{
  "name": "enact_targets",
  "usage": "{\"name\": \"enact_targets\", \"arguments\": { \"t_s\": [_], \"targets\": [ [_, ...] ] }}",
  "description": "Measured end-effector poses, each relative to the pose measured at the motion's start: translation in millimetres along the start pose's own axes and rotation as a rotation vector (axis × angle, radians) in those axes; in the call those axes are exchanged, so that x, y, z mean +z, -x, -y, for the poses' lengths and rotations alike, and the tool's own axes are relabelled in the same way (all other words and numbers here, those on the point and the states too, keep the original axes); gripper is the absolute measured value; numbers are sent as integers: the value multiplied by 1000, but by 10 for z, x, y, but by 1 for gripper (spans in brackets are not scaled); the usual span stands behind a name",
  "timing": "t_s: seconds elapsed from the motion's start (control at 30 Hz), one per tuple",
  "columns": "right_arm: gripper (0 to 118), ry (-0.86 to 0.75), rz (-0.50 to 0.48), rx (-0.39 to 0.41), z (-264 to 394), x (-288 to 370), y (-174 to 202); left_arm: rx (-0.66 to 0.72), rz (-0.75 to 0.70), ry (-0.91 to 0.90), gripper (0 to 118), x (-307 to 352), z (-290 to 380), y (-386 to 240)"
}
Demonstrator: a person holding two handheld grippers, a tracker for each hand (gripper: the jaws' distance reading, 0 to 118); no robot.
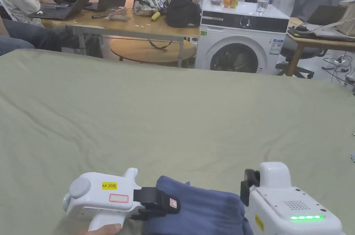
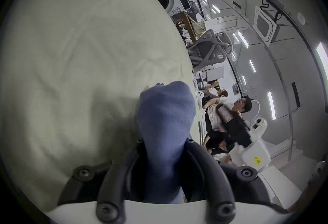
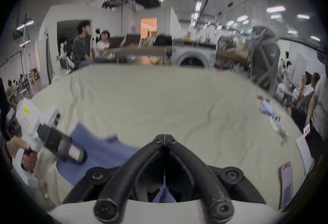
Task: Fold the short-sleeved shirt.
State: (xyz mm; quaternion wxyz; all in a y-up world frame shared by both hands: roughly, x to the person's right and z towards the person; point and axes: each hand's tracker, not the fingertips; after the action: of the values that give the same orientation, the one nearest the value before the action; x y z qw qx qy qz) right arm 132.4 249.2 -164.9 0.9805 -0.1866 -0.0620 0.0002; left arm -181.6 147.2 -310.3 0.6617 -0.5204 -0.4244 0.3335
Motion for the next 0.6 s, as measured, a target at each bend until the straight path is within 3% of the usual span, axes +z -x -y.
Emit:
{"name": "enact_targets", "arguments": {
  "t_s": [0.13,0.27,0.47,0.53,0.6],
  "targets": [
    [0,-169,45,-5,-175,80,57,-5,34,-19,21,89,-49,-223],
    [0,-221,51,-20,-247,102,168,-42,1,-18,21,285,-131,-407],
    [0,-245,-14,-11,-296,53,461,-47,-67,-54,21,933,-196,-456],
    [0,-247,-44,-16,-331,0,598,-53,-115,-83,21,707,-195,-422],
    [0,-253,-77,-17,-371,-51,750,-57,-166,-109,21,1160,-288,-311]
  ]
}}
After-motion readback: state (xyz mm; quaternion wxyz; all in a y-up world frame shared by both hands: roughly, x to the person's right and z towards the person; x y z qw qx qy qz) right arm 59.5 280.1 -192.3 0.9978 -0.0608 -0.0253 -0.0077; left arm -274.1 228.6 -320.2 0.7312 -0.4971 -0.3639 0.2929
